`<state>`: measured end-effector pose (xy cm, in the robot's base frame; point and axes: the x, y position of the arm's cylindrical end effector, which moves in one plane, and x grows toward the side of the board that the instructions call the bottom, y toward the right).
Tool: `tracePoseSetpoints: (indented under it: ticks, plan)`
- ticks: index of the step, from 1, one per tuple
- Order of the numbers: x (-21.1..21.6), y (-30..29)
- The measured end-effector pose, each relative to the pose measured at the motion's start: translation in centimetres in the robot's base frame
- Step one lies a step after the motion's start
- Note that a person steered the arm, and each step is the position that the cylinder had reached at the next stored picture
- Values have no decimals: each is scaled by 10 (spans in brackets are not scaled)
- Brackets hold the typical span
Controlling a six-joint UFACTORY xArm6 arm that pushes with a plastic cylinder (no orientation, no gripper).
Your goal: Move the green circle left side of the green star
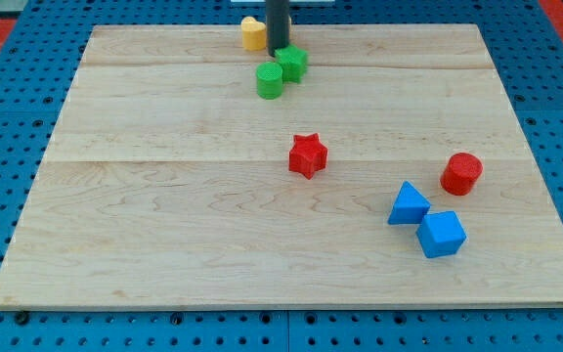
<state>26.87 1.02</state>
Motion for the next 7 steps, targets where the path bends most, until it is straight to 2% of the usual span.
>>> tracePoseSetpoints:
  ticks: [1,2,3,4,5,6,7]
  plan:
    - [39,35]
    - [8,33]
    - [6,-20]
    - [47,-36]
    - [41,-42]
    - [70,2]
    - [92,-5]
